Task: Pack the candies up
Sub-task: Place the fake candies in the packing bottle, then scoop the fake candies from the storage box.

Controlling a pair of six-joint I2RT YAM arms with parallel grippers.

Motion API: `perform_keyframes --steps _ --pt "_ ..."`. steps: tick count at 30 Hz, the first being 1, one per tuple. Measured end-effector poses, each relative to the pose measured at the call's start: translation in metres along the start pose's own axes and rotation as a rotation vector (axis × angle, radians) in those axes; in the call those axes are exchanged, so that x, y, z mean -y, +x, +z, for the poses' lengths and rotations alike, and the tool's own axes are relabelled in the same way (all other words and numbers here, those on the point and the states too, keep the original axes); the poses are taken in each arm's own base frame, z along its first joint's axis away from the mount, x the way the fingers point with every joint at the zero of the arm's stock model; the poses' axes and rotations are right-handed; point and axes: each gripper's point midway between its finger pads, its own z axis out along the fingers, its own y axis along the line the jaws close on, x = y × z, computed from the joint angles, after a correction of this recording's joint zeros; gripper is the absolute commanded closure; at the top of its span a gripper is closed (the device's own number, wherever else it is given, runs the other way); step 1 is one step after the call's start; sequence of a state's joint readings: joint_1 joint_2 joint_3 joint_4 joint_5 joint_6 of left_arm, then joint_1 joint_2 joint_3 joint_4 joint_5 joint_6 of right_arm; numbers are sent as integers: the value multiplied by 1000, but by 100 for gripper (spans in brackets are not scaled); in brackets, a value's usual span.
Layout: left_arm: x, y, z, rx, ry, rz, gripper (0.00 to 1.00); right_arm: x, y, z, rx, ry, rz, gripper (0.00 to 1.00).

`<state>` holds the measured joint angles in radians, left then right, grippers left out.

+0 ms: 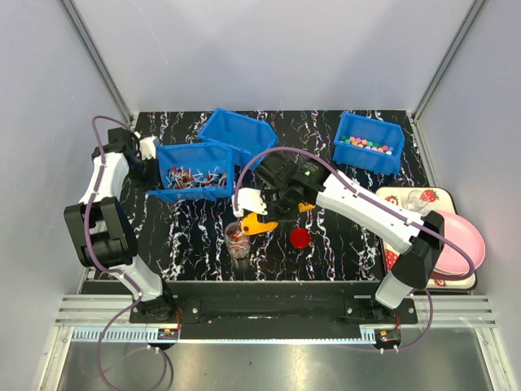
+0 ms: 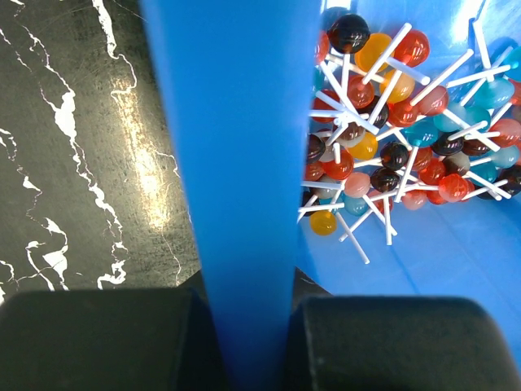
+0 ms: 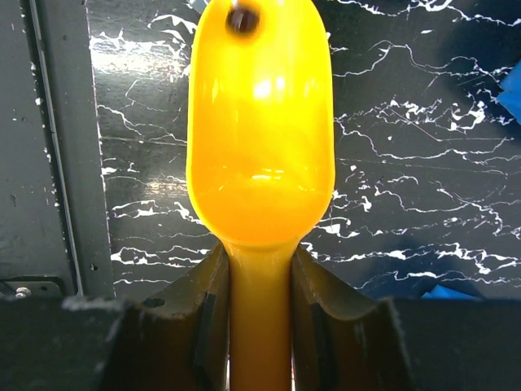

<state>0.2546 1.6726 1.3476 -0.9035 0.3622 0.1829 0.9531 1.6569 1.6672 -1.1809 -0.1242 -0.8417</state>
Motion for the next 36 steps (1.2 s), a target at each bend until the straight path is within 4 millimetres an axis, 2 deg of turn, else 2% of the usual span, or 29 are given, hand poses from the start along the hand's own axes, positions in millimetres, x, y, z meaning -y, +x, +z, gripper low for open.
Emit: perform_keyframes --steps 11,16,22,27,31,36 --pt "1 0 -1 2 1 1 100 4 -1 -4 -16 9 -21 100" --pt "2 -1 -2 9 6 4 100 15 -5 -14 -25 57 -40 100" --pt "6 0 -7 10 13 21 100 55 -21 -47 -22 229 -92 100" --pt "10 1 -17 16 -31 75 100 99 -37 -74 -19 378 -132 100" --pt "19 3 -23 13 -38 118 100 137 -49 -73 -33 446 -146 100" --pt "30 7 -26 -2 -63 164 100 166 -67 -46 -50 442 -177 100"
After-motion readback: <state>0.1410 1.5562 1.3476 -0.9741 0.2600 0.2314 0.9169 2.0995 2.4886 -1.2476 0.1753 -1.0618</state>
